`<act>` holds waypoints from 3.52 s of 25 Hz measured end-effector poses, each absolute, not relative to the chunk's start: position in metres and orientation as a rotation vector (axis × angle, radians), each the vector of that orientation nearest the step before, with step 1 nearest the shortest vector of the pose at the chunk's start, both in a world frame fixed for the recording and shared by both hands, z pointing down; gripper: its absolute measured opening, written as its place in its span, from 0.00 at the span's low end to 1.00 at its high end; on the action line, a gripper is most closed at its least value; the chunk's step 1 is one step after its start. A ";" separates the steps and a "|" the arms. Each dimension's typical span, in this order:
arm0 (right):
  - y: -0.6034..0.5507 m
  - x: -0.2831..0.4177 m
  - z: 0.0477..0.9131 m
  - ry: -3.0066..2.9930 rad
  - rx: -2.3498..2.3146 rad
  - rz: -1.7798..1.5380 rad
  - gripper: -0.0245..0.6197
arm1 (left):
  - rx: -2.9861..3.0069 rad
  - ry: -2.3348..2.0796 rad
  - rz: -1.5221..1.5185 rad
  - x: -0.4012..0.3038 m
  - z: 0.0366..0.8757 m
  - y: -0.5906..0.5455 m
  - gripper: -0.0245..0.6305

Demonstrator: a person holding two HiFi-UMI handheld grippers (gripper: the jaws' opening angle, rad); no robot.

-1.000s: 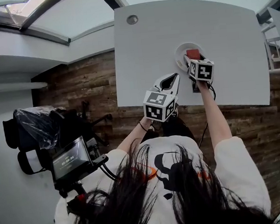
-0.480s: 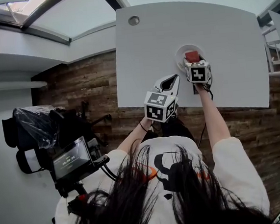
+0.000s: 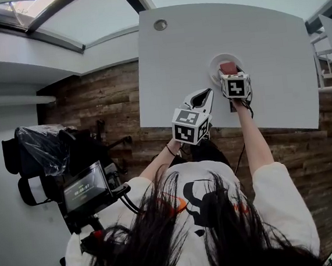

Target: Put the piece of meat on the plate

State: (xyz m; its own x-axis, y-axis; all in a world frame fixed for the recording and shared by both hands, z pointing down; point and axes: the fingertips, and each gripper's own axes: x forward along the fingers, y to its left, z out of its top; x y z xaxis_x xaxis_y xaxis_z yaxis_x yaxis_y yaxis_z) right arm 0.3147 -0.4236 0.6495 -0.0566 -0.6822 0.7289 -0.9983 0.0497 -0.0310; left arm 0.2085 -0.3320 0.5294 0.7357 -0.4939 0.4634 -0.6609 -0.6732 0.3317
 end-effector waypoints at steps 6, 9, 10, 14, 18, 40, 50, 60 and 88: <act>-0.425 0.317 0.651 -1.787 1.673 0.770 0.53 | 2.453 -0.885 0.468 0.208 0.530 -0.334 0.05; -0.425 0.318 0.652 -1.780 1.669 0.779 0.53 | 2.453 -0.889 0.471 0.207 0.531 -0.335 0.05; -0.425 0.318 0.653 -1.778 1.669 0.781 0.53 | 2.453 -0.891 0.473 0.207 0.531 -0.335 0.05; -0.426 0.318 0.653 -1.776 1.680 0.776 0.53 | 2.456 -0.896 0.478 0.205 0.532 -0.336 0.05; -0.427 0.322 0.655 -1.768 1.704 0.777 0.53 | 2.455 -0.903 0.479 0.205 0.533 -0.337 0.05; -0.432 0.330 0.664 -1.745 1.689 0.858 0.53 | 2.440 -0.922 0.496 0.198 0.541 -0.339 0.05; -0.431 0.342 0.634 -1.802 1.837 0.850 0.53 | 2.441 -0.929 0.491 0.198 0.540 -0.340 0.05; -0.422 0.353 0.595 -1.947 2.017 1.032 0.53 | 2.438 -0.936 0.501 0.200 0.538 -0.341 0.05; -0.256 0.193 0.517 -2.084 2.251 1.219 0.27 | 2.566 -0.755 0.394 0.119 0.482 -0.274 0.05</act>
State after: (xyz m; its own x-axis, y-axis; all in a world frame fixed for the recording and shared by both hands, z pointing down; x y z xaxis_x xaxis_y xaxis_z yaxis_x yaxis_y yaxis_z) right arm 0.1931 -0.2557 0.5166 -0.0632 -0.9144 0.3999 -0.7968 -0.1951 -0.5719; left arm 0.1185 -0.2738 0.4822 0.8107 -0.4435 0.3821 -0.5672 -0.7567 0.3251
